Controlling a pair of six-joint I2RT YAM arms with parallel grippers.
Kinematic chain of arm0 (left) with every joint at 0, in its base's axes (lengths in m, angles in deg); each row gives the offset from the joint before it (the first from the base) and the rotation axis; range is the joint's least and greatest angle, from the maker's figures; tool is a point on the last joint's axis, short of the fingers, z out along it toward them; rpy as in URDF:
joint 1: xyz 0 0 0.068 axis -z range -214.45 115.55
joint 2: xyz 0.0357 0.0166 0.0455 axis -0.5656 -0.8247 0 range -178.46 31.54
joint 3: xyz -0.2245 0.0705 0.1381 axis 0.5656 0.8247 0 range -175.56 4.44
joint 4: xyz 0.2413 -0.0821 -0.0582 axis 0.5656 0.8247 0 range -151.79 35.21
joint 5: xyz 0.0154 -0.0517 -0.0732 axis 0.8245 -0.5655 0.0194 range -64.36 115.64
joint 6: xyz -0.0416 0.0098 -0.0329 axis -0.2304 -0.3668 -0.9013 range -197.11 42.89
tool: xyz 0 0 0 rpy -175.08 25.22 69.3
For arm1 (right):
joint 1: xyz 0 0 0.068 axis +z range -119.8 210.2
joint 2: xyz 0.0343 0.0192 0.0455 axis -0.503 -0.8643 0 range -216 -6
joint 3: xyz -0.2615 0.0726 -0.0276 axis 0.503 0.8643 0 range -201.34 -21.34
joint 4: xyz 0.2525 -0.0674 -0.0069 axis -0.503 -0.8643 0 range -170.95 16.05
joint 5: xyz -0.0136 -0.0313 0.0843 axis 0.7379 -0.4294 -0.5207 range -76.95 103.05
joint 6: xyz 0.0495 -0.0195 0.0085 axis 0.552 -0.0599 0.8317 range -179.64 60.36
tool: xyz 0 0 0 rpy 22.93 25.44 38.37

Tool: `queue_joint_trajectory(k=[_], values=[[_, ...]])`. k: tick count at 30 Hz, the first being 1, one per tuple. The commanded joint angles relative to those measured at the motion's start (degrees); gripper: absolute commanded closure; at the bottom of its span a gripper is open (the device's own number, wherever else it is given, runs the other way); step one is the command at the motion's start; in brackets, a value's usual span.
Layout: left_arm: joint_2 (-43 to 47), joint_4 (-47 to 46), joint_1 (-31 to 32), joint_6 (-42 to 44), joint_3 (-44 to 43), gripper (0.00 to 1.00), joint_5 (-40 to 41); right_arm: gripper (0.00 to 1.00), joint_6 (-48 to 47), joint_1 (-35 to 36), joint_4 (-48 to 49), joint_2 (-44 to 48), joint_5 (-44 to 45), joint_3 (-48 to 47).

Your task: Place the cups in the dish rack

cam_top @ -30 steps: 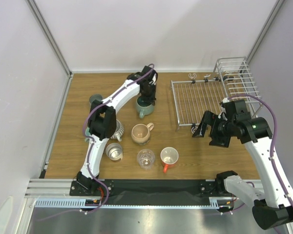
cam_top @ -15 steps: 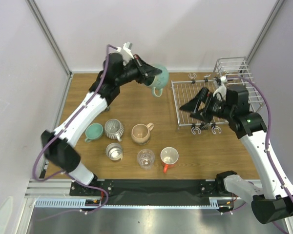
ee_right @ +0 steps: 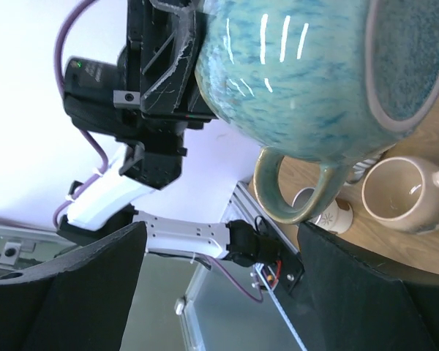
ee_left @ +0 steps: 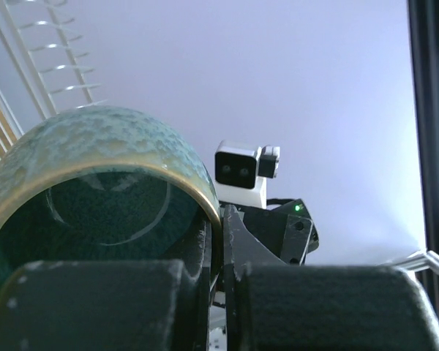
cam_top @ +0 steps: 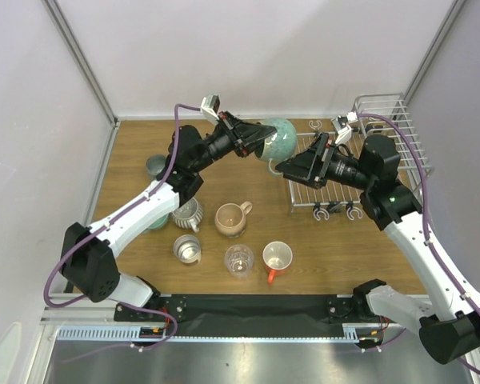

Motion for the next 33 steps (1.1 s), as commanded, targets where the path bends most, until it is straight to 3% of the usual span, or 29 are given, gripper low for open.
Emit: queue_joint_trajectory(k=[1, 21, 33], values=[[4.3, -18.9, 1.0, -6.8, 0.0, 1.0, 3.1, 0.09, 2.3, 0.6, 6.3, 0.4, -0.9, 0.7], [7.3, -18.3, 3.0, -6.6, -2.6, 1.0, 3.6, 0.14, 5.1, 0.9, 5.7, 4.4, 2.6, 1.9], [6.2, -23.4, 7.3, -9.2, -0.1, 1.0, 6.6, 0.31, 8.7, 2.5, 14.3, 2.3, 4.3, 2.6]])
